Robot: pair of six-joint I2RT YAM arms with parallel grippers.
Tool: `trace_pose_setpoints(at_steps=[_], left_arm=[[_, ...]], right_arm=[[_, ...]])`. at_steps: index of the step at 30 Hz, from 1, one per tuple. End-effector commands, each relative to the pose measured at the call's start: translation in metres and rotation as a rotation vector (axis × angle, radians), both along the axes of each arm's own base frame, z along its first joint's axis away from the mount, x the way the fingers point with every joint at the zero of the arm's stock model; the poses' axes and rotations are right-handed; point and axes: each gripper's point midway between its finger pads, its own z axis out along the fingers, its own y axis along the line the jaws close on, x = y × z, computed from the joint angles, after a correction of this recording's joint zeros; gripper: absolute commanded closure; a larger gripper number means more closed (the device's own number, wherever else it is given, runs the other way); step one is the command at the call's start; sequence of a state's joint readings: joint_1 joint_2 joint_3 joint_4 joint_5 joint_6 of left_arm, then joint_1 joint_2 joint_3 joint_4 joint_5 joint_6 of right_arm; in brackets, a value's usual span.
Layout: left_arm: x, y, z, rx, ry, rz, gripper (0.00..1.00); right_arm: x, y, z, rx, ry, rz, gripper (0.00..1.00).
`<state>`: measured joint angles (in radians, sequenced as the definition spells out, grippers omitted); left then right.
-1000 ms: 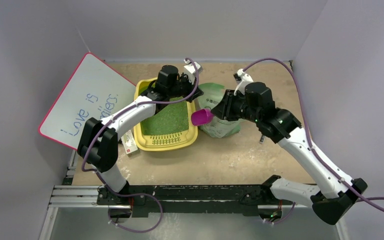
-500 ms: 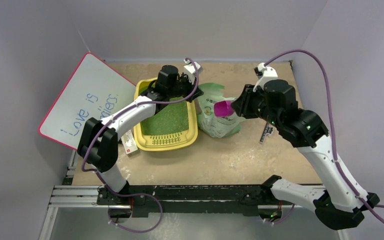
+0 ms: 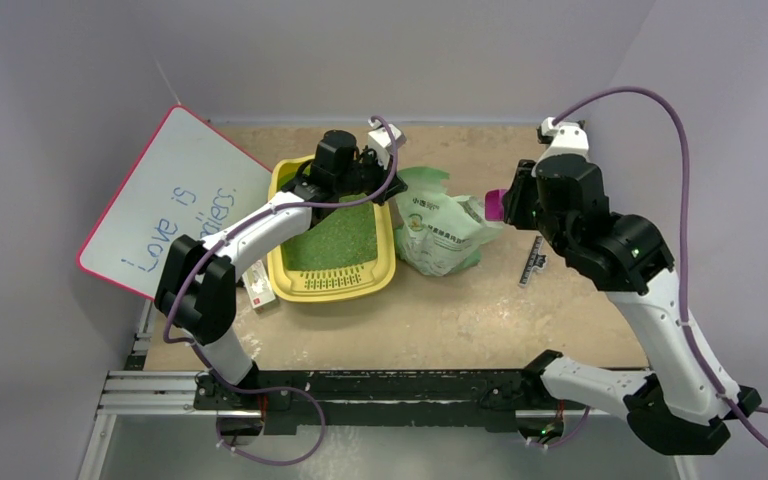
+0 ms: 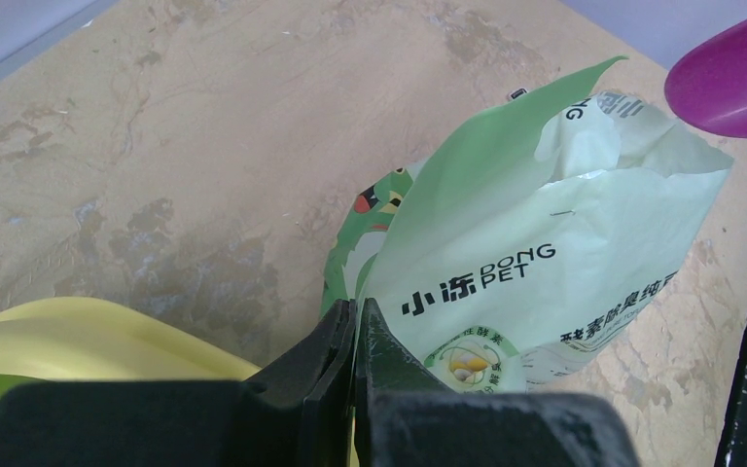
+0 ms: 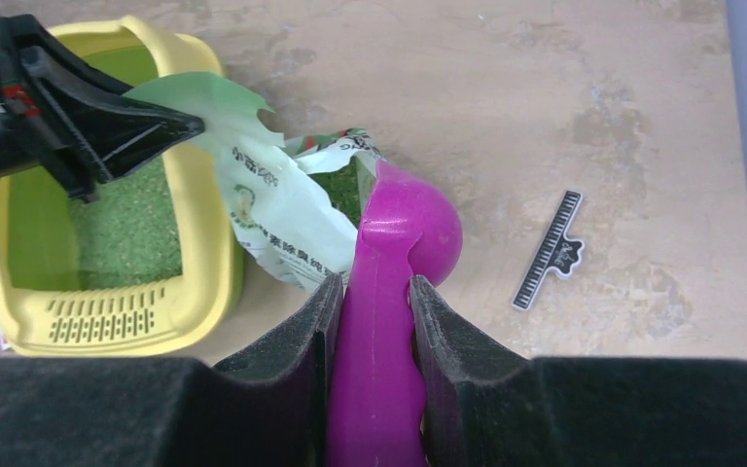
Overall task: Fill the litter box with clean litter
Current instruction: 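Scoop the cat litter from the cat litter bag.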
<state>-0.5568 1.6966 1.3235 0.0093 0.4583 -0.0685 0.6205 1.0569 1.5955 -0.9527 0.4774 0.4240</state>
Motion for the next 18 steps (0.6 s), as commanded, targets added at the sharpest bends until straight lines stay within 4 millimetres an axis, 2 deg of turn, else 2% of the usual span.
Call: trace_pose_setpoints(at_steps=[1, 7, 18], left_arm=[[-0.001, -0.003, 0.022, -0.043, -0.028, -0.017, 1.00], [-0.002, -0.002, 0.022, -0.040, -0.025, -0.016, 1.00], [-0.001, 0.000, 0.023, -0.036, -0.032, -0.006, 1.00]], right_arm=[[0.013, -0.005, 0.001, -0.052, -0.013, -0.032, 1.00], [0.025, 0.012, -0.005, 0.004, 0.002, 0.036, 1.00], [0.037, 0.009, -0.035, 0.089, 0.090, 0.087, 1.00]])
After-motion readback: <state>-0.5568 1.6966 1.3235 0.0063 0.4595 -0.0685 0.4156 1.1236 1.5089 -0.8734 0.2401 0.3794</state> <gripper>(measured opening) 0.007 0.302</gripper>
